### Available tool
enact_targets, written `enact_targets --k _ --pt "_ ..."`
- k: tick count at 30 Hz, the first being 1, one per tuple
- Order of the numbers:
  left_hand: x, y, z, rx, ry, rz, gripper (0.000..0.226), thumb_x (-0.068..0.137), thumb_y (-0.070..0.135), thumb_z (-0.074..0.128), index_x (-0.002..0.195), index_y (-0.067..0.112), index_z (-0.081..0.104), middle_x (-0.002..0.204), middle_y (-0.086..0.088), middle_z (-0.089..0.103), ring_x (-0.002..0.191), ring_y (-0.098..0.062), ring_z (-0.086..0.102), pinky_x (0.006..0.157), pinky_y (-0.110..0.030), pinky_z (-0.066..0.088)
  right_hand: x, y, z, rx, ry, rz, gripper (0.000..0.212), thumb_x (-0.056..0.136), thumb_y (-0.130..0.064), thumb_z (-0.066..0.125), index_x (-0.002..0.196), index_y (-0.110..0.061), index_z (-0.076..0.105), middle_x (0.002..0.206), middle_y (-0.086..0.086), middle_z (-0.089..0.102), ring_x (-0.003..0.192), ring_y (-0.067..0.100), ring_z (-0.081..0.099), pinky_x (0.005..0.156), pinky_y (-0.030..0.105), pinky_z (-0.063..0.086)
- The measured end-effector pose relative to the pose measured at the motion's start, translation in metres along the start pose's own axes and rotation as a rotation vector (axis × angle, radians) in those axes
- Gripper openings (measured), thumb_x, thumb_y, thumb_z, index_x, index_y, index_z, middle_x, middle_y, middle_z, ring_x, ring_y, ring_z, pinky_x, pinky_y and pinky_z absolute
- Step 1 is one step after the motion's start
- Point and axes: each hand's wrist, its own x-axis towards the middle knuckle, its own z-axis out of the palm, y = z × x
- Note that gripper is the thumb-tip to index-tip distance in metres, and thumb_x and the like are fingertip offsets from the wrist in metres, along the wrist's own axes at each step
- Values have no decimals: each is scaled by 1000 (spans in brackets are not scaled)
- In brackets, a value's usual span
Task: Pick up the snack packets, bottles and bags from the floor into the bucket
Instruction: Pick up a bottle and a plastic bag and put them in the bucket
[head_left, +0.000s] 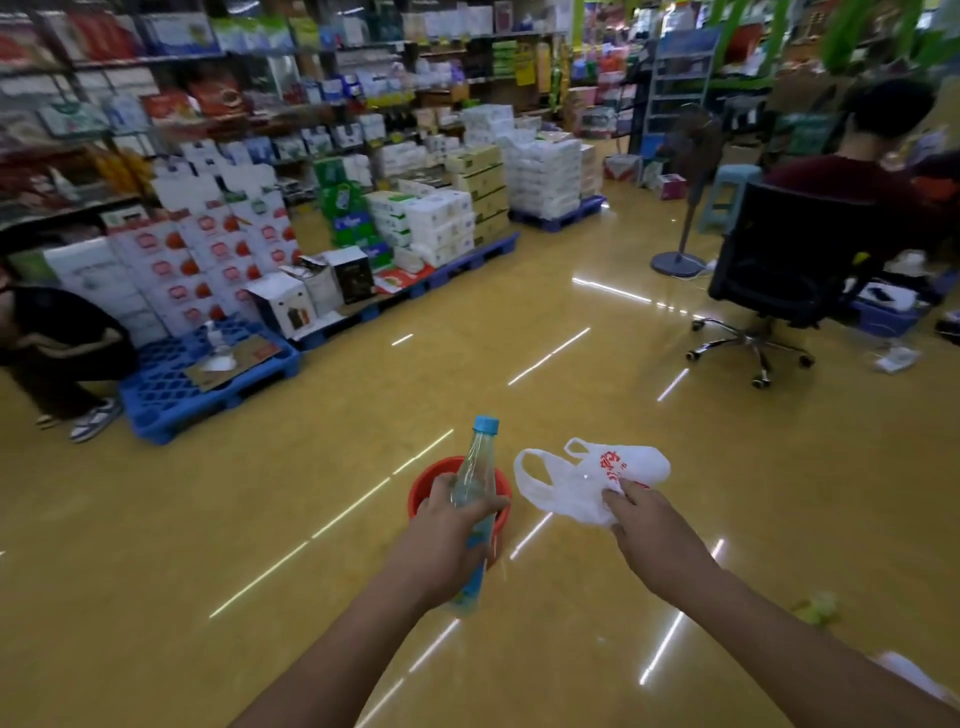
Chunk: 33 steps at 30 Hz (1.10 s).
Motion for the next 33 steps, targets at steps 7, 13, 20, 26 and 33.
enact_targets --k 7,13,20,26,33 --pt "59 -19 -7 29 -10 -82 64 87 32 62 138 59 34 151 3 13 129 -15 41 93 -24 44 98 -2 15 78 -38 -111 41 90 -5 45 125 -19 59 118 -1 60 106 22 55 78 31 47" --pt "101 -32 -14 44 0 -181 84 87 33 60 139 68 5 153 0 17 127 -22 45 92 -31 48 167 1 12 120 -109 -151 28 92 -15 41 107 -26 62 99 -4 65 87 16 57 69 31 48" --pt "136 -51 -18 -119 117 -292 113 80 33 70 145 48 -22 146 4 32 119 -15 51 80 -24 46 218 1 24 234 -205 -75 21 92 -20 42 97 -19 62 84 -7 60 74 11 56 63 24 48" --pt "162 -88 -14 -158 111 -453 105 76 38 77 155 17 10 156 3 26 135 -14 39 103 -28 41 248 1 41 277 -220 -102 29 98 -28 41 106 -17 66 81 -8 55 68 8 49 57 9 35" --pt "201 -146 -3 -217 62 -502 104 72 36 79 153 20 16 153 5 30 130 -16 44 100 -31 44 290 -8 66 266 -242 -100 33 97 -33 38 109 -18 65 84 -9 56 72 7 47 59 11 35"
